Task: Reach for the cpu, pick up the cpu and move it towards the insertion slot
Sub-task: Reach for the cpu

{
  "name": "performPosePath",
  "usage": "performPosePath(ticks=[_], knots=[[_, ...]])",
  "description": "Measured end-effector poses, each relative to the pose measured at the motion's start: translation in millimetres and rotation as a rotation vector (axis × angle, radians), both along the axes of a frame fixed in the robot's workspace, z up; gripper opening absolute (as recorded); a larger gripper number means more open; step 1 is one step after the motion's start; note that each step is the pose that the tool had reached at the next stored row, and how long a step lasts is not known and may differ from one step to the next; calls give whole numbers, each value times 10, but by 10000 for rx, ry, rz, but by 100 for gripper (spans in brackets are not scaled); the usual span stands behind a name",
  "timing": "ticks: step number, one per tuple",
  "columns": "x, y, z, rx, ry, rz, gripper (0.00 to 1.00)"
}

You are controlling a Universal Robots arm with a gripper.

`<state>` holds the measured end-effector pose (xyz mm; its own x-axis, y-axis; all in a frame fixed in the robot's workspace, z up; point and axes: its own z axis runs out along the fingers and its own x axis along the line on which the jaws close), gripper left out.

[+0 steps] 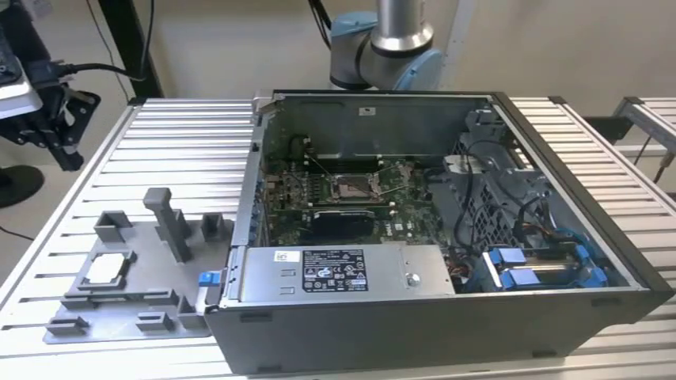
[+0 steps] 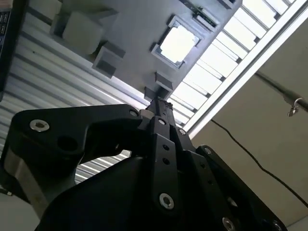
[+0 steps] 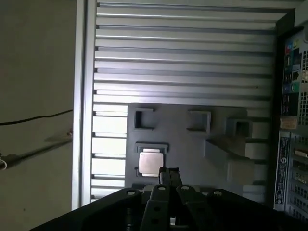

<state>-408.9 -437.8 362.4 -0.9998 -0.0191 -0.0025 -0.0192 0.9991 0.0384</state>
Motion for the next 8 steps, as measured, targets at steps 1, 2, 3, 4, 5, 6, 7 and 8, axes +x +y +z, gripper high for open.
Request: performPosePath(ticks=[1,2,3,4,5,6,7,8], knots=[[-19,-20,-5,3,1,1,0],[-40,-39,-7,12,2,0,0],[-50,-46,-8,19,1,1,0],[-52,-46,-6,17,4,-1,0],[-52,-46,-7,19,3,0,0],[-52,-46,-7,19,3,1,0],[-52,-46,-7,19,3,1,0],[-52,-46,-8,21,2,1,0]])
